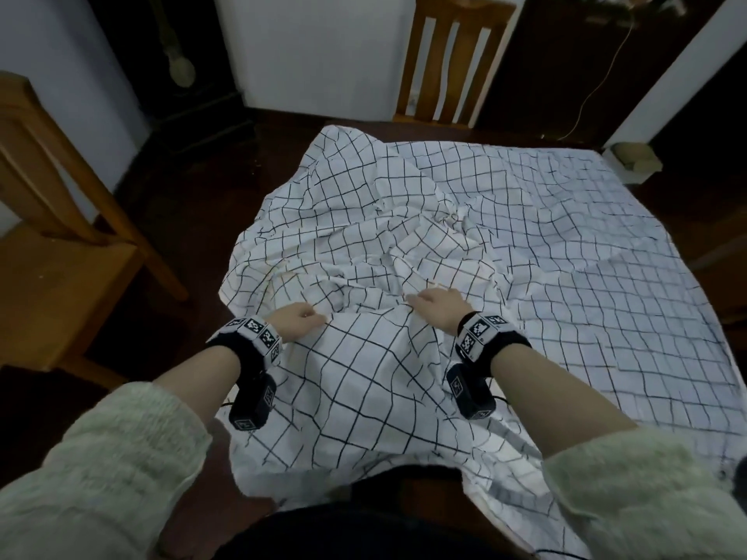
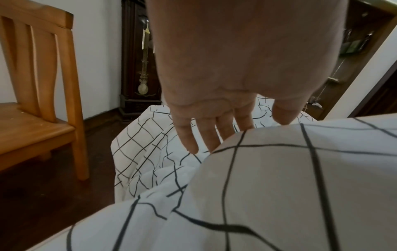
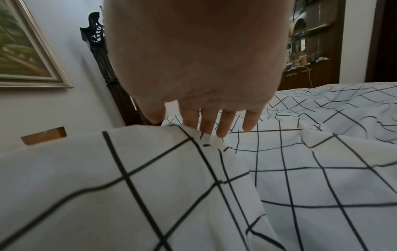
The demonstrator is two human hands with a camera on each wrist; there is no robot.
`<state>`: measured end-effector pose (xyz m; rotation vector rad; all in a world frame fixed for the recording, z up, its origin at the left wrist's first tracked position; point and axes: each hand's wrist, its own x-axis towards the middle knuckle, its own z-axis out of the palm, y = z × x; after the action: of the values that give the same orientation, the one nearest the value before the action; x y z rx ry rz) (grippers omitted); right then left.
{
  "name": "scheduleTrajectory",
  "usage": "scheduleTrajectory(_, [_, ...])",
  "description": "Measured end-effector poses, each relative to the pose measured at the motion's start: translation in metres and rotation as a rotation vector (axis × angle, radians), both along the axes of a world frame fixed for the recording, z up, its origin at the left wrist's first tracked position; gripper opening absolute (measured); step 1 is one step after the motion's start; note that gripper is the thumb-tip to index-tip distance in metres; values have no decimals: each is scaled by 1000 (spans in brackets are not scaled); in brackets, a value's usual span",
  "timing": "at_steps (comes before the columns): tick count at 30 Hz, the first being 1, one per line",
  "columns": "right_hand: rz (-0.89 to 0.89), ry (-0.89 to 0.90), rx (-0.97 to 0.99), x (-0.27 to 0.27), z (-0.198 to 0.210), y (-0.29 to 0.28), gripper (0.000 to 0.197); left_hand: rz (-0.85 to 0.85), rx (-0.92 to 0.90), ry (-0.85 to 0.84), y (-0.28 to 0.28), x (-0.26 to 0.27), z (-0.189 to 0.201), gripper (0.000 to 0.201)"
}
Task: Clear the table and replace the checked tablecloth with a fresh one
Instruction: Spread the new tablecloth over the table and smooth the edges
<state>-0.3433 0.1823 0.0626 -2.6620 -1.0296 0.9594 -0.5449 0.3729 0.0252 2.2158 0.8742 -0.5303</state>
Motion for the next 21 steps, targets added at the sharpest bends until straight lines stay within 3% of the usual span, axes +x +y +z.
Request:
scheduleTrajectory(4, [-66,-27,8,-29,-2,-26,51,108,-24,-65,-26,-37,2,36])
scheduleTrajectory(12, [-105,-114,-98,-83,-8,-53,42,224,-97,-125,-60,-88,-8,38])
scheduleTrajectory(16, [7,-170,-144,-99,-9,-46,40,231,-126,-116,-64,-99,-13,43])
scheduleTrajectory(21, [164,-156,-19,-112,-14,-17,44,140,-79,-106,-58,-103,-18,46])
